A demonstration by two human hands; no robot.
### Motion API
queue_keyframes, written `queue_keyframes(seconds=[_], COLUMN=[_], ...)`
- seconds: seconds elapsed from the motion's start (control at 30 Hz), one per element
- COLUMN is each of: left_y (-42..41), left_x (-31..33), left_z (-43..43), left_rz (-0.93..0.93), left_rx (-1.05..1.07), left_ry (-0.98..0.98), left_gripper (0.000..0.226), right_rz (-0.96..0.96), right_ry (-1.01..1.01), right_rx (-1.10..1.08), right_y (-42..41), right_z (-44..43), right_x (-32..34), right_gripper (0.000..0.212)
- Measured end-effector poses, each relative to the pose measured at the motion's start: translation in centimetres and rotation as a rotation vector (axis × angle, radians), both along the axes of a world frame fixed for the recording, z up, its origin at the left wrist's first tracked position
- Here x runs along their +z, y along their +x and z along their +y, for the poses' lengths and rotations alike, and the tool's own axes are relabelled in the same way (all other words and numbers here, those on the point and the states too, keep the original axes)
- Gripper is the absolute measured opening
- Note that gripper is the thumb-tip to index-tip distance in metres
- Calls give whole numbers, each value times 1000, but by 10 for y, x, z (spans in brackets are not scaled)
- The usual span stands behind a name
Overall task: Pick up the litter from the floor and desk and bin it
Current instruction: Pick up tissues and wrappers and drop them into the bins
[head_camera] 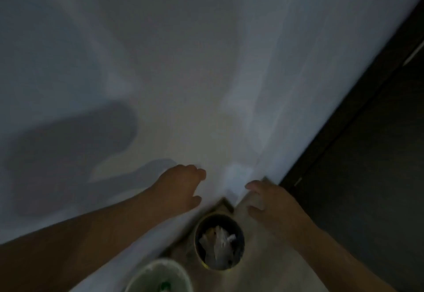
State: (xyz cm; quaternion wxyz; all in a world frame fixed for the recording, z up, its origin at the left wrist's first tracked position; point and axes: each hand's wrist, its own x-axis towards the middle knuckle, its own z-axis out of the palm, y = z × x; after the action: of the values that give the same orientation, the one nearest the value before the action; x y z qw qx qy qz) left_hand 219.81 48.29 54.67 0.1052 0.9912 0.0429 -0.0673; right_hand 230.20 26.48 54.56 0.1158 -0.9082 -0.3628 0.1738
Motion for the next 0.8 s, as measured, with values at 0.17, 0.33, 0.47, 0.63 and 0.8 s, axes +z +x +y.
queue_keyframes(seconds=[0.17, 0.33, 0.47, 0.63, 0.8], left_y=[-24, -63, -105, -154, -222], left_x=[155, 282, 348, 373, 376], left_z=[15, 6, -14, -40, -71], left_rz=[-256, -456, -587, -636, -595], left_rx=[51, 158, 297, 511, 740], left_ry=[117, 218, 264, 332, 410], left_gripper=[53, 51, 47, 44, 46], right_rz=[-183, -342, -411, -408, -374], right_ry=[189, 383, 524, 615, 654], right_rx=[110, 260, 448, 697, 948], right_y=[-4, -11, -21, -38, -86], right_z=[13, 24, 36, 53, 81], right_x=[150, 269, 339, 382, 392], right_gripper=[53, 50, 47, 45, 45])
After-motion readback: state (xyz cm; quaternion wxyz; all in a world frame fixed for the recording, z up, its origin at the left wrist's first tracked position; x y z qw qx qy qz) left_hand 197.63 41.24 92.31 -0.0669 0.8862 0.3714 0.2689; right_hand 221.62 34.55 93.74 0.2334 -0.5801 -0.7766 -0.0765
